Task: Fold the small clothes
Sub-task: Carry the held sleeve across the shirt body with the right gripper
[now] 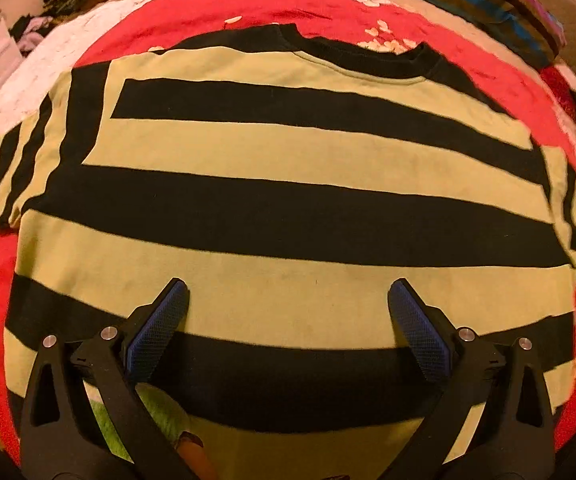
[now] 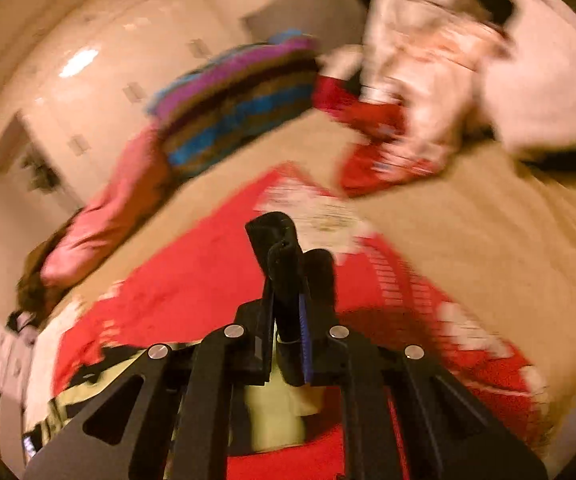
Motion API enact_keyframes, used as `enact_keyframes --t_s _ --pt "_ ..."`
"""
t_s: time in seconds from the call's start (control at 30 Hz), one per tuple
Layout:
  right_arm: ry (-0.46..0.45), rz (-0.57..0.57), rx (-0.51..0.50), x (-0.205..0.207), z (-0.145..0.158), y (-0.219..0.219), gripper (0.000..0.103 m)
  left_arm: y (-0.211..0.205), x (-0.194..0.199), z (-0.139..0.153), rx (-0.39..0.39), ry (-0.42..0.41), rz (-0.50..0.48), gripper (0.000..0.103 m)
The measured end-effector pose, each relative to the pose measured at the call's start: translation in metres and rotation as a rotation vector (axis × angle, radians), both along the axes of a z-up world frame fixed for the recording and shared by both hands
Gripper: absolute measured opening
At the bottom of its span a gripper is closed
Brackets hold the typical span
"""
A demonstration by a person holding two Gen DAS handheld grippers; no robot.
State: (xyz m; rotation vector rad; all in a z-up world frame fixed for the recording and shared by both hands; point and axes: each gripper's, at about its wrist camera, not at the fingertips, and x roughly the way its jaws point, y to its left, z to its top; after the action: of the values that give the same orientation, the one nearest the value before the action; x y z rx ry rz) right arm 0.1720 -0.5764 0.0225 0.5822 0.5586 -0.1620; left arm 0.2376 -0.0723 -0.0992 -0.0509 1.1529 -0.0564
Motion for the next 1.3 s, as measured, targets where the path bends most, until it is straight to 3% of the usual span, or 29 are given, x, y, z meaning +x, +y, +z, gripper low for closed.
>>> enact_keyframes --t_s 0.27,0.4,0.53,0.6,0.63,0.67,0.73,0.87,1.03,1.23,1.27,1.3 --pt "-0.052 0.379 0.060 0.046 0.034 0.153 0.010 0.022 -0.023 0.024 -0.098 -0.030 0.022 0.094" --pt "-0.017 0.539 0.070 0.071 0.026 0.239 0.010 0.039 -0.024 0.036 -0.126 -0.059 0.052 0.094" --pt "0.039 0.623 0.084 0.095 0.004 0.307 0.011 0.059 -0.024 0.044 -0.129 -0.080 0.110 0.094" --pt "0.072 0.678 0.122 0.104 -0.009 0.328 0.017 0.070 -0.024 0.045 -0.143 -0.075 0.133 0.094" --pt "0.100 0.703 0.140 0.108 -0.015 0.336 0.030 0.073 -0.024 0.045 -0.146 -0.073 0.141 0.094" --pt "0.107 0.708 0.146 0.108 -0.017 0.339 0.047 0.077 -0.025 0.046 -0.151 -0.076 0.147 0.094" --pt "0.077 0.715 0.134 0.104 -0.012 0.340 0.053 0.081 -0.025 0.048 -0.159 -0.080 0.151 0.094" --pt "0.033 0.633 0.000 0.080 0.000 0.305 0.068 0.088 -0.024 0.052 -0.202 -0.094 0.150 0.094" --pt "0.107 0.490 -0.199 0.051 -0.019 0.252 0.070 0.082 -0.009 0.046 -0.305 -0.084 0.126 0.094" --pt "0.165 0.429 -0.149 0.043 -0.050 0.235 0.073 0.052 0.015 0.037 -0.349 -0.079 0.051 0.093" --pt "0.177 0.419 -0.142 0.042 -0.052 0.233 0.074 0.046 0.020 0.036 -0.360 -0.074 0.031 0.087" --pt "0.188 0.406 -0.136 0.042 -0.055 0.231 0.074 0.039 0.025 0.033 -0.354 -0.061 0.016 0.069"
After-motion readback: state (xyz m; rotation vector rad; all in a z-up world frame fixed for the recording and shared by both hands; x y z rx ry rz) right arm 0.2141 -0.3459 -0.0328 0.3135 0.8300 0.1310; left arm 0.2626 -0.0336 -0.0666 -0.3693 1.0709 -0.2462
